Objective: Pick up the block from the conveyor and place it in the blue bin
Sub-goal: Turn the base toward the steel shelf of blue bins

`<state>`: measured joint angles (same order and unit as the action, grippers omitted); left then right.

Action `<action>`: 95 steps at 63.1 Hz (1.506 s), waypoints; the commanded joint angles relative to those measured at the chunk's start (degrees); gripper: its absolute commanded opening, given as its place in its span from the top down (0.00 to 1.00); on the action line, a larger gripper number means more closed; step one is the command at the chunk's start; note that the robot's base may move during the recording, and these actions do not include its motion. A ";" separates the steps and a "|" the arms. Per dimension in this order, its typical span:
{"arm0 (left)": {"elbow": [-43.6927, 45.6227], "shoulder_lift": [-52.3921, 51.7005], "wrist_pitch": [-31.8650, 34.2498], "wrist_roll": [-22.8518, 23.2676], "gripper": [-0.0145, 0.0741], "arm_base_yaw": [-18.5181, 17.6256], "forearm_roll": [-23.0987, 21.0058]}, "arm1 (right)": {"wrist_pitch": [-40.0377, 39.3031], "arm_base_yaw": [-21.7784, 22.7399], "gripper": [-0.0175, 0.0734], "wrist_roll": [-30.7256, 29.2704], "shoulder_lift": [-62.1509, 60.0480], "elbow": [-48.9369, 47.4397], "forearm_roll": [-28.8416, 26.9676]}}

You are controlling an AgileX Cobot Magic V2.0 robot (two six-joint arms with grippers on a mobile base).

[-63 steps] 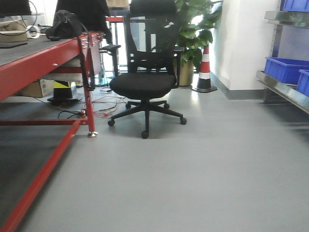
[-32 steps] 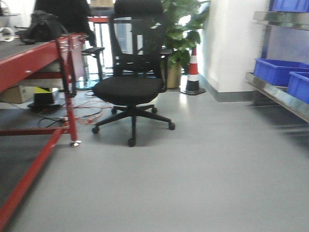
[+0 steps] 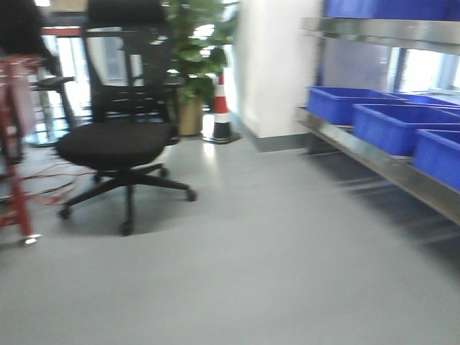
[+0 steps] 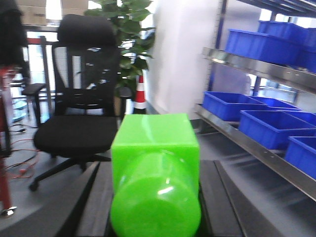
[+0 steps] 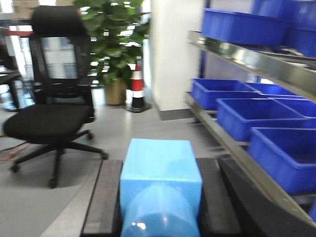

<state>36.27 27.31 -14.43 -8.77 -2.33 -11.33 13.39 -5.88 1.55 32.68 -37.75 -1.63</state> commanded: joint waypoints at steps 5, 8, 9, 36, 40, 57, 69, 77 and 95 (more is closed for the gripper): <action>-0.10 -0.33 0.88 0.01 0.96 -0.29 0.00 | -1.44 0.04 0.99 -0.14 -0.26 0.03 0.33; -0.10 -0.33 0.88 0.01 0.96 -0.29 0.00 | -1.44 0.04 0.99 -0.14 -0.26 0.03 0.33; -0.10 -0.33 0.88 0.01 0.96 -0.29 0.00 | -1.44 0.04 0.99 -0.14 -0.26 0.03 0.33; -0.10 -0.33 0.88 0.01 0.96 -0.29 0.00 | -1.44 0.04 0.99 -0.14 -0.26 0.03 0.33; -0.10 -0.33 0.88 0.01 0.96 -0.29 0.00 | -1.44 0.04 0.99 -0.14 -0.26 0.03 0.33; -0.10 -0.33 0.88 0.01 0.96 -0.29 0.00 | -1.44 0.04 0.99 -0.14 -0.26 0.03 0.33; -0.10 -0.33 0.88 0.01 0.96 -0.29 0.00 | -1.44 0.04 0.99 -0.14 -0.26 0.03 0.33; -0.10 -0.33 0.88 0.01 0.96 -0.29 0.00 | -1.44 0.04 0.99 -0.14 -0.26 0.03 0.33; -0.10 -0.33 0.88 0.01 0.96 -0.29 0.00 | -1.44 0.04 0.99 -0.14 -0.26 0.03 0.33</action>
<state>36.27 27.31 -14.32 -8.77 -2.33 -11.33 13.39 -5.88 1.55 32.68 -37.75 -1.63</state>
